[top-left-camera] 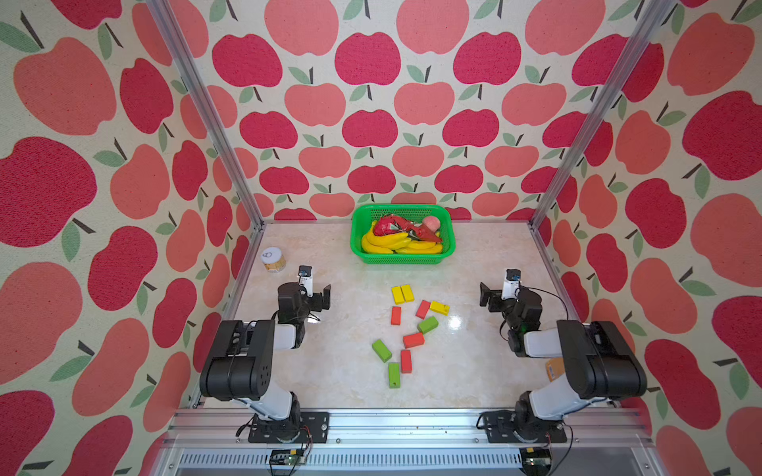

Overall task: Assemble the letter k with building blocks
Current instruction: Pick up the building block from the center of the board.

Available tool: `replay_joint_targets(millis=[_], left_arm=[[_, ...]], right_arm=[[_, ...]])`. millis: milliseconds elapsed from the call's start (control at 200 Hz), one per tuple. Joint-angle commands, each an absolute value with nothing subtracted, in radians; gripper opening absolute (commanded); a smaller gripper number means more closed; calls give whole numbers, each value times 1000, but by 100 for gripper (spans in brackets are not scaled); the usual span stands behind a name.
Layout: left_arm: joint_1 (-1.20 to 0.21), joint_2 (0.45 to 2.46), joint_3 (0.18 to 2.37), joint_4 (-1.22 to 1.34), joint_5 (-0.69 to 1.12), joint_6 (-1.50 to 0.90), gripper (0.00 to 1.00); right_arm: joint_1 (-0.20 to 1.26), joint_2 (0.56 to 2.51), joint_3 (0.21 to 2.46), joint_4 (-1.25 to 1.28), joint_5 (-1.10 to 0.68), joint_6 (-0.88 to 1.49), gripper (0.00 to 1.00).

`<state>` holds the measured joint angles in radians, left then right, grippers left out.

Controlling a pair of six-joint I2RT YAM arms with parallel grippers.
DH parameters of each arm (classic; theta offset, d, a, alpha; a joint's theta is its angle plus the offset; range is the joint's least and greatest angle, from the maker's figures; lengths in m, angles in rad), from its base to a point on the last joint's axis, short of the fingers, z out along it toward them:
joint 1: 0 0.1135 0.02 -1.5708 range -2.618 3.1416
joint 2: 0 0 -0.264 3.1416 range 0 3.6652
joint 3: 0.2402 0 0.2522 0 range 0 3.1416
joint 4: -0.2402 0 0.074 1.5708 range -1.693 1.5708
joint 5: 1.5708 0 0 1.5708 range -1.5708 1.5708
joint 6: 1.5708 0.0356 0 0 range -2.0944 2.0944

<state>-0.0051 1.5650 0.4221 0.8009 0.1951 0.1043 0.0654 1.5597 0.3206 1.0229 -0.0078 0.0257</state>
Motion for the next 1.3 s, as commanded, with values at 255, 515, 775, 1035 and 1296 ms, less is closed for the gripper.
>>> replay_joint_targets(millis=[255,515,775,1035,1296], left_arm=[[1,1565,429,795,214,112,98],[14,1565,431,793,230,104,98],[8,1563,430,794,226,111,98],[-52,1394,439,636,142,137,95],[-191,1259,472,533,-92,125,92]], right_arm=[[75,1551,308,1040,7,10,99],[64,1549,318,1022,-11,18,99],[58,1545,316,1019,-32,17,99],[60,1510,318,990,-44,7,99],[179,1355,409,663,64,-36,99]])
